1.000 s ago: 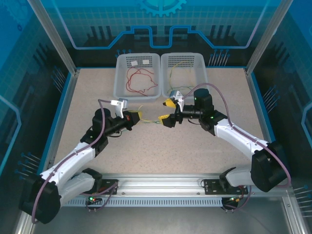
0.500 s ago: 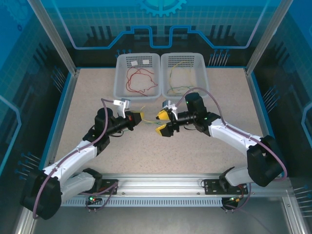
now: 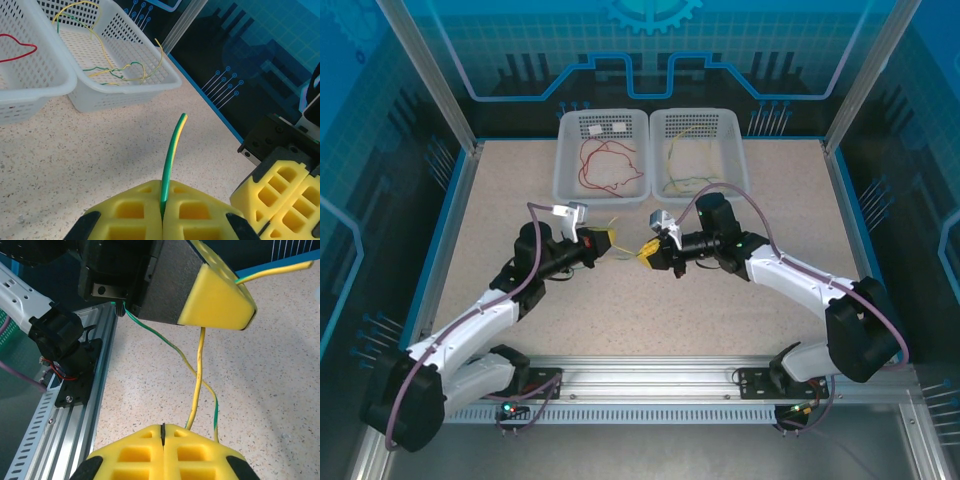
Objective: Untangle the cables
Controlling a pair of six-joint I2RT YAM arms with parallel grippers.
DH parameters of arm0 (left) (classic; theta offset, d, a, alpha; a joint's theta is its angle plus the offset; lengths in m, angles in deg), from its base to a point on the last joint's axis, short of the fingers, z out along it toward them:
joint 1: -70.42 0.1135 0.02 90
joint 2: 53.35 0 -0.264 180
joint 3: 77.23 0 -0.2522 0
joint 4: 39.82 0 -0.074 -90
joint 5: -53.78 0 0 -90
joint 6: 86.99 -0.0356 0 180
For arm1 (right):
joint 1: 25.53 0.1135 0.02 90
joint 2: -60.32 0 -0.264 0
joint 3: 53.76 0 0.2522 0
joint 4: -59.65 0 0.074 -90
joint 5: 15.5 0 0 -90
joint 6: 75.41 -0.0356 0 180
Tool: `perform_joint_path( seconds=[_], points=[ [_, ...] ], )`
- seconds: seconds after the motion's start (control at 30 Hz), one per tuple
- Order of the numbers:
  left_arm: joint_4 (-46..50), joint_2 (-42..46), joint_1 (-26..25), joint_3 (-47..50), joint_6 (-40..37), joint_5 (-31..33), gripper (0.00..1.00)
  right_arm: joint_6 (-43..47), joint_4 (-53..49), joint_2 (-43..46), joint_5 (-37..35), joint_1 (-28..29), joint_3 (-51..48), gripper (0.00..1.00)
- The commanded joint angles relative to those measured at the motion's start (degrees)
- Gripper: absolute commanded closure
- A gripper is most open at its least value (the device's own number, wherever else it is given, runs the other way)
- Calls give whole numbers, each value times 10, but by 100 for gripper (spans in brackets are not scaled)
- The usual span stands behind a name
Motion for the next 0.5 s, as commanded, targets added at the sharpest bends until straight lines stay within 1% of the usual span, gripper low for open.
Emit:
perform_joint_path(
  seconds=[0.0, 0.07, 0.17, 0.27, 0.3, 0.33, 0.37, 0.43, 0.47],
  points=[
    [-9, 20, -4, 3, -5, 23, 100, 16, -25, 4, -4, 7, -1, 100],
    [-7, 23, -4, 3, -8, 24, 100, 23, -44, 8, -3, 7, 17, 100],
    [-4, 25, -4, 3, -8, 26, 100, 30, -53, 16, 4, 7, 17, 100],
    [-6, 23, -4, 7, -6, 37, 100, 29, -59, 14, -6, 3, 20, 100],
    [-7, 23, -4, 9, -6, 41, 88, 22, -57, 12, -5, 0, 22, 100],
    [-9, 24, -4, 11, -5, 46, 69, 10, -54, 11, -3, -4, 26, 100],
    [-11, 24, -4, 14, -6, 52, 56, -3, -56, 7, -5, -8, 33, 100],
    [-15, 30, -4, 21, -6, 69, 31, -16, -68, -1, 0, -15, 49, 100],
    [-16, 33, -4, 25, -6, 82, 24, -23, -71, -7, -3, -17, 58, 100]
  ],
)
